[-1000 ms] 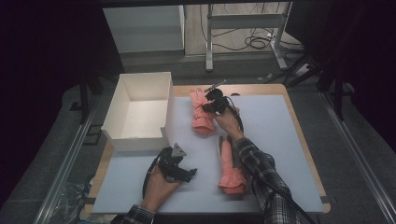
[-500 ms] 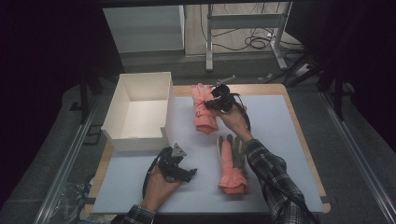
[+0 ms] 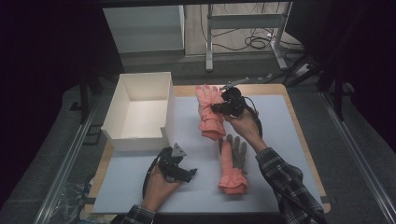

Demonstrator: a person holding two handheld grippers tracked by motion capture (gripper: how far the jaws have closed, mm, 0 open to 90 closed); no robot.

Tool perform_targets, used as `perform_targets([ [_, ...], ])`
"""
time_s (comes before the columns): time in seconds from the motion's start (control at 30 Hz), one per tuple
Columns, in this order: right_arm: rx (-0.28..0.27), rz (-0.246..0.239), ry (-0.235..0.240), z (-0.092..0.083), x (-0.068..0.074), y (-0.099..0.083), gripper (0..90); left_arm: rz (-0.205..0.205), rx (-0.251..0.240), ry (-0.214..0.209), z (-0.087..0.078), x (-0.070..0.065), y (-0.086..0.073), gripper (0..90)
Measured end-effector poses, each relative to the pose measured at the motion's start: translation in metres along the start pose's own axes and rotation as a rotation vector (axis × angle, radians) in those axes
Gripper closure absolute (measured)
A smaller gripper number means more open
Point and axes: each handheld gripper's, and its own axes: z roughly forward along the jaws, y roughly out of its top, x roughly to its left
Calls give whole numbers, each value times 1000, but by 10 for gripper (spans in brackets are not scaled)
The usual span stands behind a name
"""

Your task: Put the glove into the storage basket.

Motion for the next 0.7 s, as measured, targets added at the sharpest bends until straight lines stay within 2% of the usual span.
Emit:
perform_targets([
  [0.3, 3, 12, 0, -25, 8, -19, 871, -1, -1, 0, 0, 0, 0, 0],
  [0.43, -1, 25, 0, -42, 16, -31, 871, -2, -1, 0, 0, 0, 0, 0],
  [0.7, 11, 38, -6, -64, 29, -52, 871, -6, -4, -1, 0, 0, 0, 0],
])
